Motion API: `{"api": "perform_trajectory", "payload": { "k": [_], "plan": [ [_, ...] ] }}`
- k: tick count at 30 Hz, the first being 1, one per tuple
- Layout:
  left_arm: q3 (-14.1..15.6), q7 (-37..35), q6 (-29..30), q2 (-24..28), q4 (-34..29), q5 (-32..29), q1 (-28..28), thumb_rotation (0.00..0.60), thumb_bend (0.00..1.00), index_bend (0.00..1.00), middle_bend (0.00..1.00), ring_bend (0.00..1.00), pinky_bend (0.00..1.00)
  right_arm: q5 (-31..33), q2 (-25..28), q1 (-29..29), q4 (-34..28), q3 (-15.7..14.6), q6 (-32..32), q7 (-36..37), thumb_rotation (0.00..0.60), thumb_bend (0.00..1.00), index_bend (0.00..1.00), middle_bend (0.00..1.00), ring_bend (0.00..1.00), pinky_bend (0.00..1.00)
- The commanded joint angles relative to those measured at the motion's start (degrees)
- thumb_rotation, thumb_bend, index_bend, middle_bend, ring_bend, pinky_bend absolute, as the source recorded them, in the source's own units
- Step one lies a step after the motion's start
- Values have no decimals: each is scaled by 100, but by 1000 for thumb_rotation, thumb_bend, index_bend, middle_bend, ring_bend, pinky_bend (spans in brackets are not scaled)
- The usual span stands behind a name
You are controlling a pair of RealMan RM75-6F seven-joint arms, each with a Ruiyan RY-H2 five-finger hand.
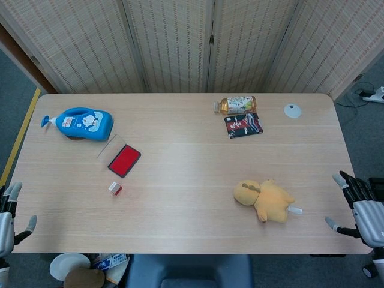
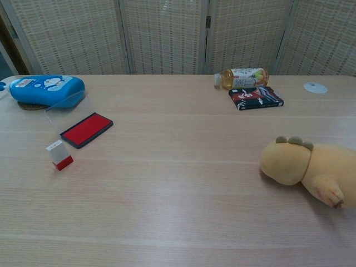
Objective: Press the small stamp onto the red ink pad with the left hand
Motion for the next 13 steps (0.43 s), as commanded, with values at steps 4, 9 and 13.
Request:
{"api": "perform_trajectory", "payload": {
  "k": [4, 9, 13],
  "plan": [
    [-145, 2, -359, 97, -37, 16, 70, 600, 327, 0, 0, 0, 0, -103, -39, -23, -63, -44, 11, -145, 600, 194, 0, 0, 0, 0],
    [-212, 116, -543, 69, -5, 106, 71, 600, 328, 0, 0, 0, 0, -219, -46, -65, -87, -87, 79, -219, 600, 195, 0, 0, 0, 0],
    [-292, 133, -669, 53, 23, 137, 72, 600, 328, 0, 0, 0, 0, -245, -41, -89, -78, -94, 116, -210, 600, 194, 0, 0, 0, 0]
  ]
}}
